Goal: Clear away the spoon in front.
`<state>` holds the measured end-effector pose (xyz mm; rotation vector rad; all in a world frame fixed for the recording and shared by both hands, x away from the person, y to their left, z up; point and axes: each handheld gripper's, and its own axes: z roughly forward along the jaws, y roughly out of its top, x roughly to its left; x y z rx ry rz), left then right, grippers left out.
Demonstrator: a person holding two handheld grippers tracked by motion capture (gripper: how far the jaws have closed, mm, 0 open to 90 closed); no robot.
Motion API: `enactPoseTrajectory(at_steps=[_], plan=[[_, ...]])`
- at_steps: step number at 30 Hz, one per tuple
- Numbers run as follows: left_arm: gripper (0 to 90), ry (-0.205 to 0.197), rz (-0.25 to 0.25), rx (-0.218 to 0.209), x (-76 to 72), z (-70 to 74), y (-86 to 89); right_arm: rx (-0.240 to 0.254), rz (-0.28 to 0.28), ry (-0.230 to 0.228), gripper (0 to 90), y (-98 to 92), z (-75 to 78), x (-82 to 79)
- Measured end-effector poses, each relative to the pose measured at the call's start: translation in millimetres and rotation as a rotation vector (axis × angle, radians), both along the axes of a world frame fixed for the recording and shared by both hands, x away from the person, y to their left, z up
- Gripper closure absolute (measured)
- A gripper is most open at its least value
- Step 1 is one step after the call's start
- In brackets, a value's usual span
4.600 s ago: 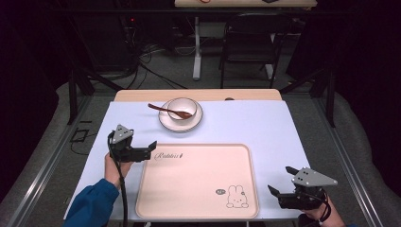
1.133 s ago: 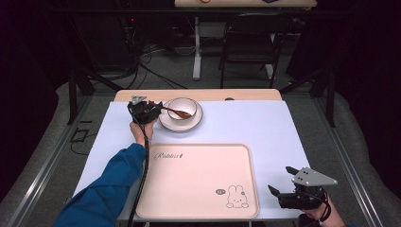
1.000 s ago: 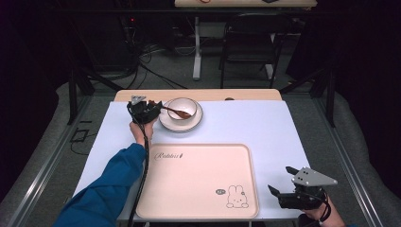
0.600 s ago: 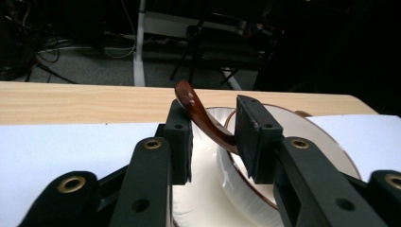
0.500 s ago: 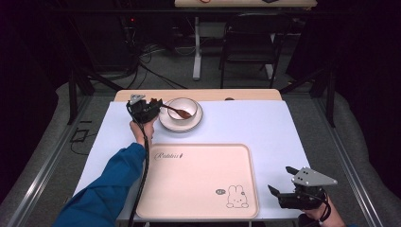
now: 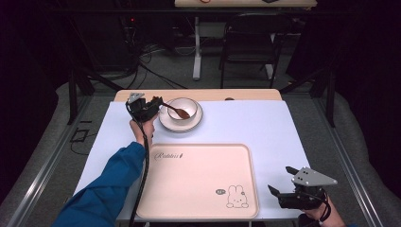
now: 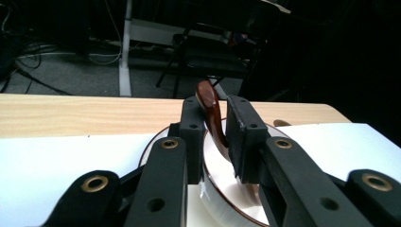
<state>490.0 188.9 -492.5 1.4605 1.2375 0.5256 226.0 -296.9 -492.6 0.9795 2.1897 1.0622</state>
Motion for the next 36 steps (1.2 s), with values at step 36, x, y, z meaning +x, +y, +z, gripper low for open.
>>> enactPoseTrajectory(at_steps=[36], plan=[[84.1,-0.065,-0.067,0.062,-13.5,42.0,2.7,0.002,0.001,-0.001,14.0,0.1,0.1,0.0]])
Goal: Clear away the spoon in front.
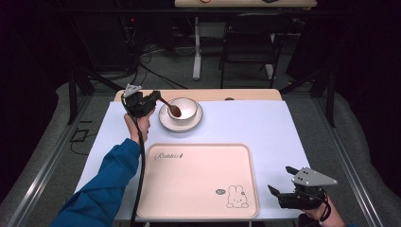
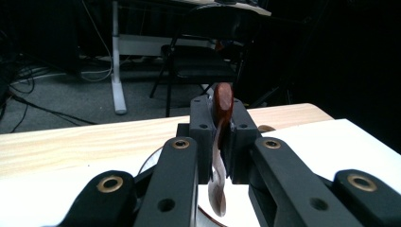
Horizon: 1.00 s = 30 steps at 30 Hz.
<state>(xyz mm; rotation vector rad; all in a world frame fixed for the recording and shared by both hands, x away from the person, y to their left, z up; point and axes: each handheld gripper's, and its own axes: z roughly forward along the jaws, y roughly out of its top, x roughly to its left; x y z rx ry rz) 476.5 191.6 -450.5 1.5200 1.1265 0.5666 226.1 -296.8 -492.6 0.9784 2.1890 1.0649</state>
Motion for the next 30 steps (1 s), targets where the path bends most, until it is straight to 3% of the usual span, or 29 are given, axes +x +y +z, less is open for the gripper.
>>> enactPoseTrajectory(at_steps=[11,25,30], plan=[[84.1,-0.054,-0.015,0.029,-10.4,16.9,-1.8,0.002,-0.001,0.002,14.0,0.6,-0.1,0.5],[84.1,-0.067,-0.059,0.055,-20.7,31.9,-3.8,0.002,0.004,0.0,13.9,0.7,0.0,1.2],[84.1,-0.045,-0.084,0.055,-26.7,37.6,0.4,0.001,0.004,-0.002,13.9,0.9,0.0,1.0]])
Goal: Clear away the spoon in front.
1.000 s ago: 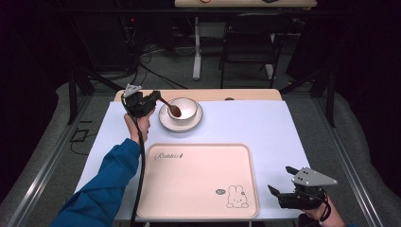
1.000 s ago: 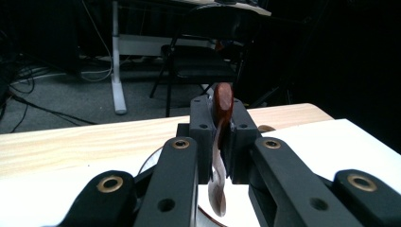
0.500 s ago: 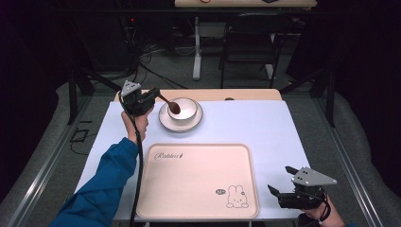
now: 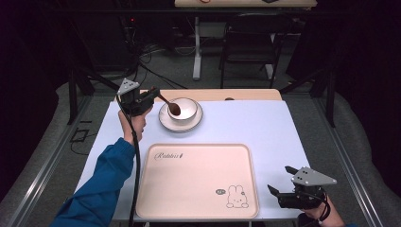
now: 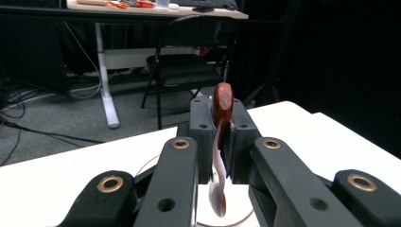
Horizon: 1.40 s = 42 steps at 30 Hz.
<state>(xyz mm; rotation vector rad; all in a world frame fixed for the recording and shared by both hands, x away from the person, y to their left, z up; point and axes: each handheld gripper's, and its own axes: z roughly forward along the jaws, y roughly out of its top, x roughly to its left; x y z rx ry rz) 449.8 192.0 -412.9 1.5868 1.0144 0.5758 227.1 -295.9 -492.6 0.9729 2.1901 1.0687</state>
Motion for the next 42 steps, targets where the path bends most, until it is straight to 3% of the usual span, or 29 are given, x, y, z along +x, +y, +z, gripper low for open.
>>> enactPoseTrajectory(at_steps=[17,24,32,42], plan=[[84.1,-0.02,-0.046,0.052,-24.8,21.0,17.2,-0.002,0.001,0.0,13.8,0.5,0.1,-0.1],[84.1,-0.013,-0.089,0.112,-36.6,28.8,19.3,-0.002,0.001,0.0,13.8,0.4,0.1,-0.2],[84.1,0.02,-0.138,0.157,-49.1,32.4,25.7,-0.003,0.002,-0.001,13.8,0.4,0.1,-0.1],[84.1,0.062,-0.178,0.171,-58.3,33.8,33.0,-0.003,0.002,-0.002,13.8,0.6,0.2,-0.1]])
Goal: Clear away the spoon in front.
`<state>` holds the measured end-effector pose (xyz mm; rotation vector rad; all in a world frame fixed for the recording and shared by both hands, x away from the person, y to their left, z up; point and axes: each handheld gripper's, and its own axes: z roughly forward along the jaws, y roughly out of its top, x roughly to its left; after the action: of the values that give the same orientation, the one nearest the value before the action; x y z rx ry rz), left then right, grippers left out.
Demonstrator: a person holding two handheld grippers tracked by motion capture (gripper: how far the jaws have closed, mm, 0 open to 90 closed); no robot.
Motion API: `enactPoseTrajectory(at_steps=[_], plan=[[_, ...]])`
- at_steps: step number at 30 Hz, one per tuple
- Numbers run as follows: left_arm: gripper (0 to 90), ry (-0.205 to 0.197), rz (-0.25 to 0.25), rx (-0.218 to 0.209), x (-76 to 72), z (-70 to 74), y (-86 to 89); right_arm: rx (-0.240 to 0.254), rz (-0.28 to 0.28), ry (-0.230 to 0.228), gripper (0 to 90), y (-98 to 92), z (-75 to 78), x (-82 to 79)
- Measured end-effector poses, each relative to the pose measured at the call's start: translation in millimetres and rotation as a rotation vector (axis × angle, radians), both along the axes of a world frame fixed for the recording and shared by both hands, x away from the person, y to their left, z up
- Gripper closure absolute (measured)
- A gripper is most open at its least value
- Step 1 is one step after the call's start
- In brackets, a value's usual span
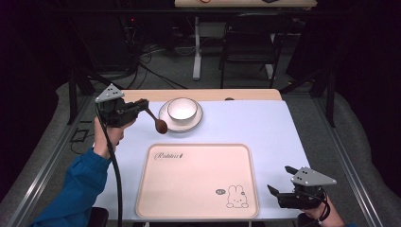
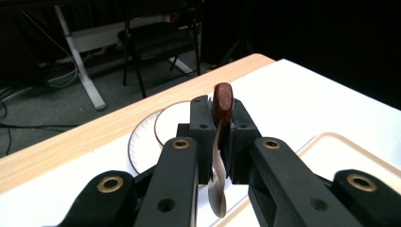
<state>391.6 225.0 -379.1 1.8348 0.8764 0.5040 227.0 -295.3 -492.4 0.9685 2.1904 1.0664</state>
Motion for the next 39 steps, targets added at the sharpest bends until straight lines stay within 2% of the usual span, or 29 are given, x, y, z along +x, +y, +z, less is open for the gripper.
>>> enactPoseTrajectory(at_steps=[11,13,15,26,28,39], plan=[[84.1,0.05,-0.04,0.022,-9.7,2.0,9.2,0.0,-0.001,0.0,13.8,0.0,0.0,0.0],[84.1,0.055,-0.045,0.032,-10.4,1.8,9.3,0.001,-0.001,0.001,13.8,-0.1,0.0,0.0],[84.1,0.082,-0.065,0.04,-11.3,0.8,9.8,0.0,-0.001,0.0,13.8,0.0,0.0,0.0],[84.1,0.119,-0.084,0.073,-16.0,-2.0,11.2,0.0,-0.001,0.001,13.8,-0.1,0.0,0.0],[84.1,0.138,-0.096,0.082,-17.4,-3.2,11.4,0.0,-0.001,0.0,13.8,0.0,0.1,0.0],[84.1,0.188,-0.142,0.109,-21.9,-6.7,8.2,0.001,-0.001,0.0,13.8,0.0,0.0,0.0]])
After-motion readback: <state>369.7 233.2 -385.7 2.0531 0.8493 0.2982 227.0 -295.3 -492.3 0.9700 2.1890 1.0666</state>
